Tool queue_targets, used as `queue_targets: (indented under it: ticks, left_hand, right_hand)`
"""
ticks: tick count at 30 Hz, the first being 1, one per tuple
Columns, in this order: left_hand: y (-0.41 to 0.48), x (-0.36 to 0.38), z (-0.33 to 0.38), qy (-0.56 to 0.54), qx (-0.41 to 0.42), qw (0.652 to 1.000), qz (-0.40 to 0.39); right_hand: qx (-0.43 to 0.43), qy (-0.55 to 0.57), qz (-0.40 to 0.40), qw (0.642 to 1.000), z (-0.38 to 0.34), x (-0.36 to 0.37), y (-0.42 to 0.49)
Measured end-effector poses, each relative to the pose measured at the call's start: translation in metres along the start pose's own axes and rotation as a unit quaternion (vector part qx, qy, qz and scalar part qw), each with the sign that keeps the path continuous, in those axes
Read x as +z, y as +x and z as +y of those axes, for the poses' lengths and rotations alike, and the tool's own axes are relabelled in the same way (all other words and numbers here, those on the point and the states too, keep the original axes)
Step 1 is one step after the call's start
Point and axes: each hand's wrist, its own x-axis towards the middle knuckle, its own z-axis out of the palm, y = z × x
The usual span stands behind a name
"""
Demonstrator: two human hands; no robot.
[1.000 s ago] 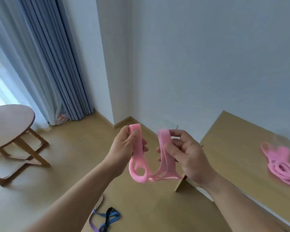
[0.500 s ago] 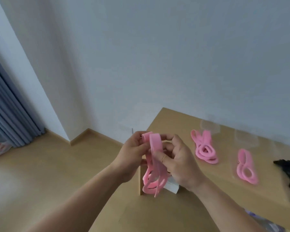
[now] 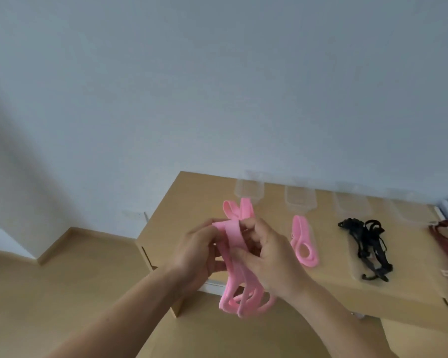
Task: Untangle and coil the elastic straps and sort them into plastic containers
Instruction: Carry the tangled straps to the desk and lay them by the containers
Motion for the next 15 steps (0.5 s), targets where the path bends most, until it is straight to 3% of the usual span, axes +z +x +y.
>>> queue_targets:
  ticks: [7, 15]
  left_hand:
    - [0.056, 0.020, -0.012, 0.010, -0.035, 0.998, -0.053]
    - [0.137, 0.035, 0.001, -0.004, -0.046, 0.968, -0.245]
  right_hand:
    - [0.003, -0.059, 0.047, 0.997, 0.019, -0.024, 0.011]
    - [0.045, -0.195, 0.134, 0.971, 0.040, -0.051, 0.064]
